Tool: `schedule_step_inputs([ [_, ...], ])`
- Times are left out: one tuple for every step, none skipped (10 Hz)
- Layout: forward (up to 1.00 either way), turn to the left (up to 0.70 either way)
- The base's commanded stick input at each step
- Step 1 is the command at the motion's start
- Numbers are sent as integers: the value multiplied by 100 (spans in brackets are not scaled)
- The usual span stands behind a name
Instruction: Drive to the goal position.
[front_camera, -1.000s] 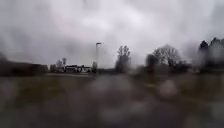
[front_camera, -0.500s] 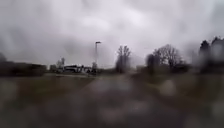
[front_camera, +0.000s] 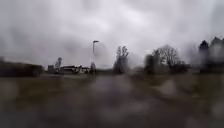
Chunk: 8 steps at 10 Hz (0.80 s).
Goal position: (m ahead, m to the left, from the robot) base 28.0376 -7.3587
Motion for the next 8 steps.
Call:
schedule_step_inputs([
  [100,0],
  [100,0],
  [100,0],
  [100,0],
  [100,0],
  [100,0],
  [100,0],
  [100,0],
])
